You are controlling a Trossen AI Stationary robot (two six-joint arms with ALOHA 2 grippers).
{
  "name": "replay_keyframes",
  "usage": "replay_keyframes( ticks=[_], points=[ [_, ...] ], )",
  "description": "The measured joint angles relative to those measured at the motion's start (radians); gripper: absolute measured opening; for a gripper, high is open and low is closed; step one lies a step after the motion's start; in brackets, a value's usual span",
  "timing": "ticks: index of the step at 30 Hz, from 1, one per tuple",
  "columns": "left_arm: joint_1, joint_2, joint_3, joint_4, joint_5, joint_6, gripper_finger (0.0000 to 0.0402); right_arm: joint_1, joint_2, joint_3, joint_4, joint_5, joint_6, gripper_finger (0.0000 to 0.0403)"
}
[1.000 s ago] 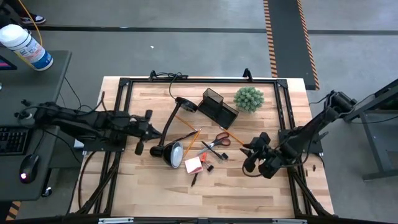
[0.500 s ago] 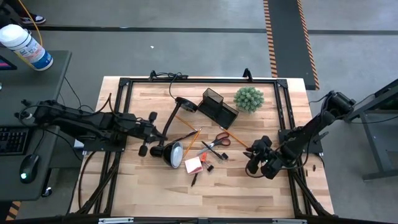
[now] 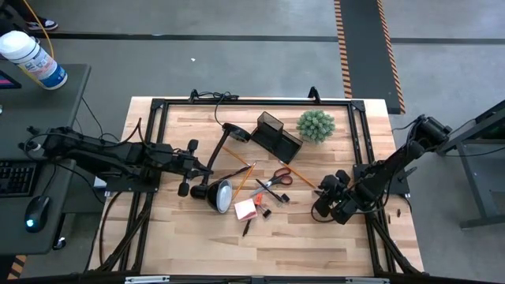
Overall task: Pick and place office supplies into organizer
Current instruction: Put the right orange pencil into the desk organizer
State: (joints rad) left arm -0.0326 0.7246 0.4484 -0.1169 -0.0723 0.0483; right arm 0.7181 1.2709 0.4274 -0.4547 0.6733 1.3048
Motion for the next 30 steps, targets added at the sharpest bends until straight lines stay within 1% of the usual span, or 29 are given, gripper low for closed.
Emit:
replay_keyframes(
  ticks=[4, 11, 15, 21, 23, 26, 30],
  points=[
    [0.0, 0.0, 0.0, -0.001, 0.0, 0.0, 0.0001, 0.0, 0.0, -0.001, -0.006, -0.003, 0.0, 0.0094],
    [0.0, 0.0, 0.0, -0.015, 0.0, 0.008, 0.0001, 0.0, 0.0, -0.066, 0.097, 0.016, -0.002, 0.0094],
    [0.0, 0.0, 0.0, -0.015, 0.0, 0.008, 0.0001, -0.003, 0.0, -0.069, 0.082, 0.027, -0.004, 0.0094],
    [0.0, 0.0, 0.0, -0.014, 0.0, 0.02, 0.0001, -0.023, 0.0, -0.076, 0.065, 0.001, 0.003, 0.0094],
    [0.0, 0.0, 0.0, -0.013, 0.0, 0.024, 0.0001, -0.027, 0.0, -0.094, 0.097, -0.002, 0.004, 0.0094],
    [0.0, 0.0, 0.0, -0.013, 0.0, 0.024, 0.0001, -0.027, 0.0, -0.139, 0.194, 0.001, 0.003, 0.0094],
    [0.0, 0.0, 0.0, -0.011, 0.0, 0.026, 0.0001, -0.032, -0.001, -0.186, 0.298, 0.026, -0.006, 0.0094]
  ],
)
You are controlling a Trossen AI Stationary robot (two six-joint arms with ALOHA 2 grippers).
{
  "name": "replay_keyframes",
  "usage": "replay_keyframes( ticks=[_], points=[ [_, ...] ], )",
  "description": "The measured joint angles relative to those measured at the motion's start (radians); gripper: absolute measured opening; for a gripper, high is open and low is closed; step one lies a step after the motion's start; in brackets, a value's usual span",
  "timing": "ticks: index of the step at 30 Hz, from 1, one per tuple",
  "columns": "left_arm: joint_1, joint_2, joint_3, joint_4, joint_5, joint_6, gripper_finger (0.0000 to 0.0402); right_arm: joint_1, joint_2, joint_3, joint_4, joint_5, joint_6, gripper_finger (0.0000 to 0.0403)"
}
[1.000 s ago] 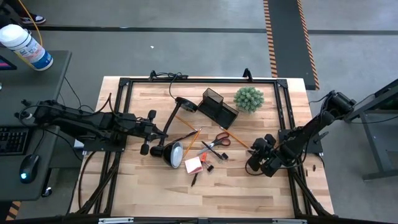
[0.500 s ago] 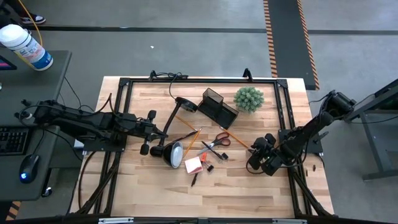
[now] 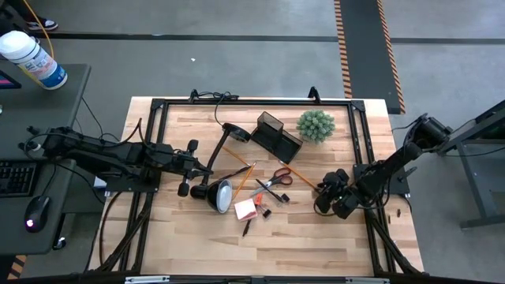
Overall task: Pick and place office supplies into organizer
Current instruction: Put the right orange pencil into the desk organizer
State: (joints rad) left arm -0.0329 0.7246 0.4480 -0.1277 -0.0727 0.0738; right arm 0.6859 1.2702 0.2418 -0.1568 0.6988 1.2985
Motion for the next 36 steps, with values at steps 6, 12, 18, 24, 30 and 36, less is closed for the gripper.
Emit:
replay_keyframes(
  ticks=[6, 12, 18, 24, 30, 36],
  points=[
    [0.0, 0.0, 0.0, 0.007, -0.001, 0.0, 0.0001, -0.033, -0.001, -0.025, 0.042, 0.012, -0.02, 0.0094],
    [0.0, 0.0, 0.0, 0.009, -0.035, 0.001, 0.0001, -0.064, -0.001, -0.027, 0.04, 0.014, -0.047, 0.0094],
    [0.0, 0.0, 0.0, 0.023, -0.042, 0.001, 0.0001, -0.09, 0.002, -0.027, 0.049, -0.006, -0.079, 0.0094],
    [0.0, 0.0, 0.0, 0.023, -0.045, 0.0, 0.0001, -0.113, 0.11, -0.025, 0.135, 0.014, -0.099, 0.0094],
    [0.0, 0.0, 0.0, 0.023, -0.045, 0.0, 0.0001, -0.117, 0.223, -0.025, 0.262, 0.061, -0.106, 0.0069],
    [0.0, 0.0, 0.0, 0.023, -0.052, 0.0, 0.0001, -0.118, 0.238, 0.017, 0.252, 0.053, -0.148, 0.0018]
  ],
)
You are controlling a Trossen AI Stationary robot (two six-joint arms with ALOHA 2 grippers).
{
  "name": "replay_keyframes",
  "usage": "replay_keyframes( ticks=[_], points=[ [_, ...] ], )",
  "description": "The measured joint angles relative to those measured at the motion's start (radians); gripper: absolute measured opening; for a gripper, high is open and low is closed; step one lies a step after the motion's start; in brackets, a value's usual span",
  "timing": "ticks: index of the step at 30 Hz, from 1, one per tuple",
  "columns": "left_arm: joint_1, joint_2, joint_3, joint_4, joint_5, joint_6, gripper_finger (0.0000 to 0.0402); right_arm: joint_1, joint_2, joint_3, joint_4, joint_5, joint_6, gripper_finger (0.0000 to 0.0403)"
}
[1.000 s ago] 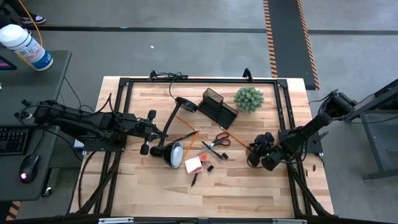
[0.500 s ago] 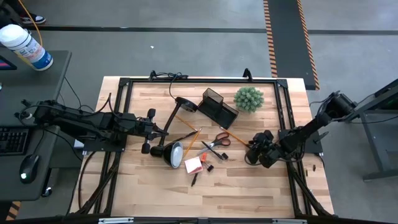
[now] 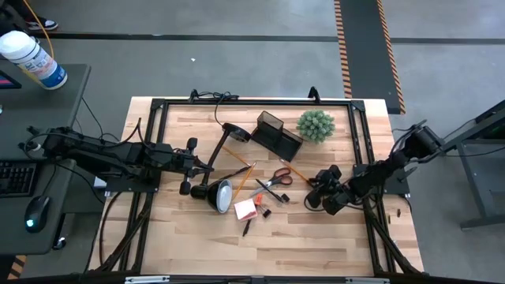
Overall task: Pick and place office supplies into organizer
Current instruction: Put the right orange pencil into the desk organizer
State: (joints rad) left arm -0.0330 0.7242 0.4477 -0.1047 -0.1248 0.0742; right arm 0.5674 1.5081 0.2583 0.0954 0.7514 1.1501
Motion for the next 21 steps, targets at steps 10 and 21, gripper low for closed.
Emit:
replay_keyframes(
  ticks=[10, 21],
  points=[
    [0.0, 0.0, 0.0, 0.0, 0.0, 0.005, 0.0001, 0.001, 0.005, 0.146, -0.191, -0.059, -0.056, 0.0008],
    [0.0, 0.0, 0.0, -0.001, 0.0, 0.008, 0.0001, 0.003, 0.006, 0.34, -0.487, -0.037, -0.078, 0.0005]
  ],
)
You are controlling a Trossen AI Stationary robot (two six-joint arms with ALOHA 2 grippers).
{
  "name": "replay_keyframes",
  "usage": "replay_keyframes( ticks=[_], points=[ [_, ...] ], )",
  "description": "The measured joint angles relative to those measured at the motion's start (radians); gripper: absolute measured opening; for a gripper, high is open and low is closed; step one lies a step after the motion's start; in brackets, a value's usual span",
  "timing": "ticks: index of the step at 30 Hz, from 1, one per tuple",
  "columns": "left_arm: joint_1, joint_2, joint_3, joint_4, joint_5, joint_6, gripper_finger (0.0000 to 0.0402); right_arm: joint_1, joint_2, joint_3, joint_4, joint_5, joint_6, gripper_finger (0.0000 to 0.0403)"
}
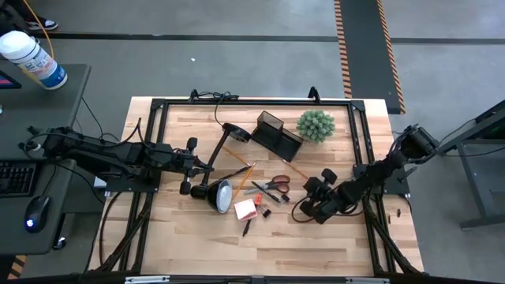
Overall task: Pick and place office supplies into organizer
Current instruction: Put the right orange pencil into the desk organizer
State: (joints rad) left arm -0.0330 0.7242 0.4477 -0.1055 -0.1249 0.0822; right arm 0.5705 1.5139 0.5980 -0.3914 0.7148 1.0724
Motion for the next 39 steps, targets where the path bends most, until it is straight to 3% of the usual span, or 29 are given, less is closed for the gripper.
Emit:
replay_keyframes(
  ticks=[7, 10, 18, 29, 34, 39],
  points=[
    [0.0, 0.0, 0.0, -0.001, 0.0, 0.0, 0.0001, 0.0, -0.002, 0.086, -0.109, 0.041, -0.037, 0.0003],
    [0.0, 0.0, 0.0, -0.003, 0.0, 0.0, 0.0001, 0.001, -0.002, 0.112, -0.208, 0.012, -0.01, 0.0003],
    [0.0, 0.0, 0.0, -0.021, 0.0, 0.0, 0.0001, 0.097, -0.003, 0.125, -0.431, -0.05, 0.209, 0.0001],
    [0.0, 0.0, 0.0, -0.018, 0.0, -0.001, 0.0001, 0.225, -0.009, 0.126, -0.586, -0.131, 0.399, 0.0],
    [0.0, 0.0, 0.0, -0.018, 0.001, -0.011, 0.0001, 0.257, -0.115, 0.052, -0.582, -0.127, 0.446, 0.0],
    [0.0, 0.0, 0.0, -0.019, 0.001, -0.013, 0.0001, 0.261, -0.288, -0.071, -0.425, -0.056, 0.406, 0.0]
  ],
)
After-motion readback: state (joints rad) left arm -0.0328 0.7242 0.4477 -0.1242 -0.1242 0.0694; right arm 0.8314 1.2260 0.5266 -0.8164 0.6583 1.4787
